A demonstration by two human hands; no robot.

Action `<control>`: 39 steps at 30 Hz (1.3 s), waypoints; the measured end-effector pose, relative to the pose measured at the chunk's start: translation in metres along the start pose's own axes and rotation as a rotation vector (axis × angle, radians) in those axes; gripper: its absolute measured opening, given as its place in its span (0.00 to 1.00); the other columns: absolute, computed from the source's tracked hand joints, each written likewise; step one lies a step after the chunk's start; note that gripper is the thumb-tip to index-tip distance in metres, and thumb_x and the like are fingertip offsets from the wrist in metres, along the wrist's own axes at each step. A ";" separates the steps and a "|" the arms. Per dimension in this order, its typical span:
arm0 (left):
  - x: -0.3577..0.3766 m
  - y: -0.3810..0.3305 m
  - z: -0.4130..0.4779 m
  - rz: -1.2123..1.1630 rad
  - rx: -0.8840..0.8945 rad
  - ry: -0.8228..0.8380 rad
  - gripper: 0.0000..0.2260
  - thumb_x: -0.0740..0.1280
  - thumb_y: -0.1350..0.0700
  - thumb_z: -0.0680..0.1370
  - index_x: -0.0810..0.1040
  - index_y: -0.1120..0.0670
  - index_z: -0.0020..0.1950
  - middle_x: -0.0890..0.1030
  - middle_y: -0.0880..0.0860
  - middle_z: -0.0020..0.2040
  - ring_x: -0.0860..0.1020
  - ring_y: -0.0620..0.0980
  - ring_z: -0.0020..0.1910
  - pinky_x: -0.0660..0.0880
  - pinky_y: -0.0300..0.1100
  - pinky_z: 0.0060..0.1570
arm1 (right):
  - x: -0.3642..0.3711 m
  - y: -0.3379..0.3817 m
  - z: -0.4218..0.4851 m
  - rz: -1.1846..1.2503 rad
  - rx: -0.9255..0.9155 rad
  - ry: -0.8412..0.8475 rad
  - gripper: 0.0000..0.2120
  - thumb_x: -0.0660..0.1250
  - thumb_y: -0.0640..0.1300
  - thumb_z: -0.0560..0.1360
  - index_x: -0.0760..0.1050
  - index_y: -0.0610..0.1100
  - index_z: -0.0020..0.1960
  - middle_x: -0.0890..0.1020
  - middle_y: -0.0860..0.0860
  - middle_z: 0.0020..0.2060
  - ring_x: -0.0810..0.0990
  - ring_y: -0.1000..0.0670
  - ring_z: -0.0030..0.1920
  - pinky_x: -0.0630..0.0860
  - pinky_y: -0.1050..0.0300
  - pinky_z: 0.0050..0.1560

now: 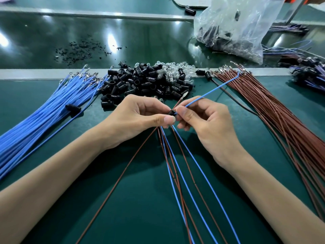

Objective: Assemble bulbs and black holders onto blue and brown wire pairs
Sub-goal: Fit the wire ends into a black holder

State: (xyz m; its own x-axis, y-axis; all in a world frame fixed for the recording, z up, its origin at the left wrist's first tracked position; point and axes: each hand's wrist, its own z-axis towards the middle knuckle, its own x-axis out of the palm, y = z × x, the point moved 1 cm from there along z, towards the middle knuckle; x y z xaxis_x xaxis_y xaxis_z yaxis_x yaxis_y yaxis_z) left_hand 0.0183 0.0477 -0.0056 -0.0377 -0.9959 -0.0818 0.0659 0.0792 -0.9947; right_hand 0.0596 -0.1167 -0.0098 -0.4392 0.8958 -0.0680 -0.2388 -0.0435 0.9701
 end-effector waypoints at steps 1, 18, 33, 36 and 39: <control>0.000 0.000 0.000 0.008 -0.001 -0.005 0.11 0.72 0.57 0.64 0.82 0.60 0.43 0.83 0.50 0.36 0.80 0.42 0.36 0.75 0.30 0.40 | -0.001 -0.001 0.000 -0.027 0.006 -0.004 0.08 0.70 0.37 0.74 0.80 0.49 0.39 0.82 0.53 0.30 0.79 0.56 0.30 0.74 0.67 0.34; 0.006 0.003 -0.001 0.083 0.059 -0.001 0.05 0.75 0.53 0.63 0.83 0.51 0.36 0.83 0.47 0.35 0.78 0.40 0.35 0.75 0.30 0.40 | -0.015 0.008 0.005 0.201 0.216 -0.029 0.07 0.68 0.47 0.75 0.76 0.46 0.41 0.85 0.49 0.35 0.82 0.53 0.31 0.75 0.66 0.32; 0.005 0.001 -0.003 0.107 0.053 0.025 0.05 0.75 0.50 0.64 0.84 0.46 0.38 0.83 0.46 0.36 0.79 0.39 0.36 0.76 0.30 0.40 | -0.016 0.004 0.009 0.297 0.283 -0.208 0.16 0.62 0.46 0.80 0.80 0.47 0.35 0.78 0.54 0.31 0.74 0.57 0.29 0.71 0.66 0.32; 0.005 0.000 -0.003 0.103 0.059 0.024 0.04 0.75 0.51 0.64 0.84 0.47 0.38 0.83 0.45 0.36 0.80 0.39 0.36 0.75 0.30 0.41 | -0.018 0.003 0.007 0.135 0.174 -0.094 0.11 0.67 0.43 0.77 0.84 0.47 0.38 0.78 0.54 0.33 0.72 0.57 0.32 0.70 0.66 0.35; 0.006 0.000 -0.002 0.078 0.058 0.021 0.03 0.74 0.53 0.64 0.84 0.48 0.36 0.83 0.45 0.35 0.79 0.38 0.35 0.74 0.29 0.40 | -0.018 0.005 0.005 0.052 0.151 0.065 0.06 0.70 0.47 0.72 0.85 0.48 0.39 0.83 0.51 0.40 0.74 0.56 0.33 0.72 0.65 0.37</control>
State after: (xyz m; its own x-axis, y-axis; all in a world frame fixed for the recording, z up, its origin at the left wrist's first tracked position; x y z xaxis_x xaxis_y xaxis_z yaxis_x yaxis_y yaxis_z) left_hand 0.0157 0.0422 -0.0059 -0.0512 -0.9856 -0.1610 0.1273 0.1535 -0.9799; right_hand 0.0712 -0.1310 -0.0021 -0.5038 0.8634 -0.0269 -0.0834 -0.0176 0.9964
